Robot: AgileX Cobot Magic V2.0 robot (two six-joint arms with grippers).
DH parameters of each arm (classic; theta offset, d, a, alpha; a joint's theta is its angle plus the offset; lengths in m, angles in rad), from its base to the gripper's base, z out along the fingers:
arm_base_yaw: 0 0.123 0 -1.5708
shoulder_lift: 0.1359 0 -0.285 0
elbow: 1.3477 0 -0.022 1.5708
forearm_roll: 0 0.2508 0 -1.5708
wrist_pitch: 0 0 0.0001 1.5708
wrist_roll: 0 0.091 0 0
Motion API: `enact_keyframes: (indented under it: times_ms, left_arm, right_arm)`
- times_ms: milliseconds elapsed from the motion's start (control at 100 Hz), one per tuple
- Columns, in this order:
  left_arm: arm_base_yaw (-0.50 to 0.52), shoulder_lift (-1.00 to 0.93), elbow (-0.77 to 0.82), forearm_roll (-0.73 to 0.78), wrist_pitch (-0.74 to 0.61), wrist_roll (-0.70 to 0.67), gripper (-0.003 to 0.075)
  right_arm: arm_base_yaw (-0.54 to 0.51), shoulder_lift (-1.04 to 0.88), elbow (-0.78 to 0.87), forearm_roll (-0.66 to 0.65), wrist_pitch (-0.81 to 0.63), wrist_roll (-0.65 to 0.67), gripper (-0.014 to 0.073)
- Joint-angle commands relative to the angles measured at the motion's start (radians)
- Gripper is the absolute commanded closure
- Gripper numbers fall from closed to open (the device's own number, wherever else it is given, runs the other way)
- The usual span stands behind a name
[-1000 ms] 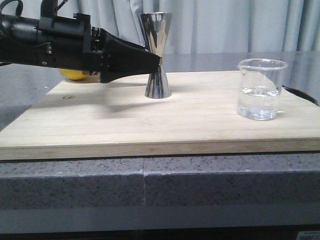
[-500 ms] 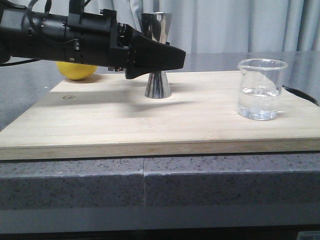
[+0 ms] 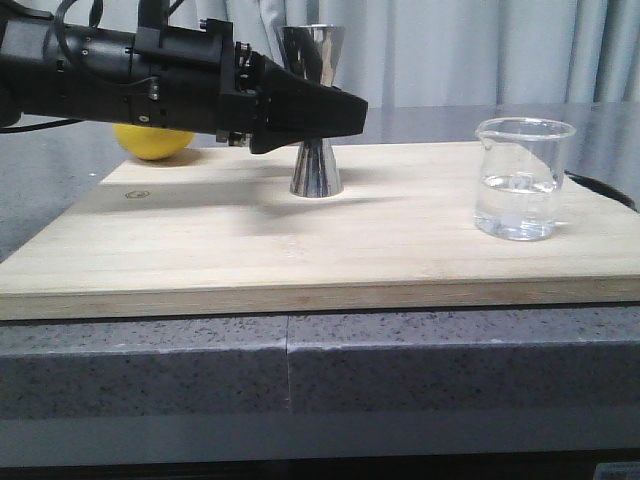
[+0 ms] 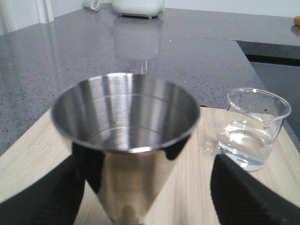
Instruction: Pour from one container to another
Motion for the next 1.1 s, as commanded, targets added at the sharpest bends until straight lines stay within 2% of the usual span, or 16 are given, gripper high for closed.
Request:
enact_keyframes:
  times_ms: [0,150,250,400,510,930,1090]
  left_arm:
    - [-0.010,-0.048,-0.029,-0.080,0.059,-0.015,0.0347]
    - [-0.010,-0.048,-0.029,-0.080,0.059,-0.015,0.0470]
    - [-0.010,-0.048,-0.029,-0.080,0.059,-0.015,0.0513]
    - [-0.010,-0.048,-0.030,-0.080,0.064,-0.015,0.0515]
    - [-0.010,-0.048,-0.037,-0.080,0.122,-0.015,0.0515]
    - [-0.010,-0.051,-0.071,-0.080,0.122,-0.021,0.0515]
    - [-0.010,-0.051,-0.109,-0.080,0.122,-0.076,0.0515]
  right_arm:
    - [-0.004,0.018,-0.034,-0.012,-0.078,-0.013,0.0070]
    - [-0.004,0.018,-0.034,-0.012,-0.085,-0.013,0.0070]
    - [-0.004,0.018,-0.034,-0.012,-0.085,-0.013,0.0070]
    - [-0.004,0.018,-0.034,-0.012,-0.085,-0.013,0.0070]
    - [-0.004,0.018,-0.034,-0.012,-0.085,-0.013,0.0070]
    - [-0.004,0.018,-0.034,-0.012,-0.085,-0.013,0.0070]
    - [-0.004,0.019,-0.034,-0.012,-0.092,-0.013,0.0070]
